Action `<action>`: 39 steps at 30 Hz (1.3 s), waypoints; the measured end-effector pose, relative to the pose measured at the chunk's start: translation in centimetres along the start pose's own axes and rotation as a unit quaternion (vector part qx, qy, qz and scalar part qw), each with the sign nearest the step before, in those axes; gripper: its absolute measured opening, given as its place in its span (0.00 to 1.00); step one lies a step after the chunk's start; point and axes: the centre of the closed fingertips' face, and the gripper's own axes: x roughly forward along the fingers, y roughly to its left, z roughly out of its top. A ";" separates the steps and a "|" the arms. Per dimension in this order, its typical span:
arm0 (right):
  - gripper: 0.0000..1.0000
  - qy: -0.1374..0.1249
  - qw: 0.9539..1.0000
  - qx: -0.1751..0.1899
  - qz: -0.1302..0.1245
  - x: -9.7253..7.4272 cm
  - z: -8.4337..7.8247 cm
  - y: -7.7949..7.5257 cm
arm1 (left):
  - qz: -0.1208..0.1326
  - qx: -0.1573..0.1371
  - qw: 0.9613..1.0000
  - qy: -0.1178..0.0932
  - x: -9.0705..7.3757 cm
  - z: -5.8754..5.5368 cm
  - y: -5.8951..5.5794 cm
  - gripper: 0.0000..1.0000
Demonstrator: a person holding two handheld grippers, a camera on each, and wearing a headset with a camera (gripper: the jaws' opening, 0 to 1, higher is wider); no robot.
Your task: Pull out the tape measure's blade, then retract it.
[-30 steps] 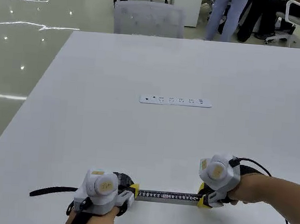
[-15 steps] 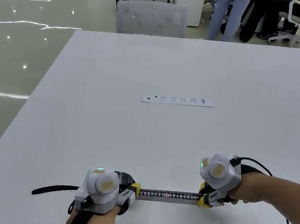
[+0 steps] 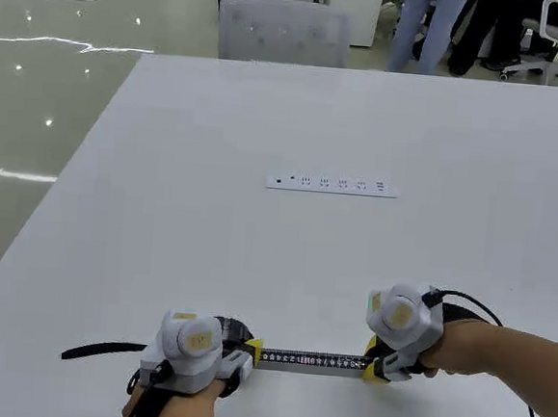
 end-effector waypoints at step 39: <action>0.14 -0.020 1.000 0.006 -0.009 0.7 2.1 0.1 | -0.008 -0.008 1.000 0.000 -0.1 0.0 0.0 0.62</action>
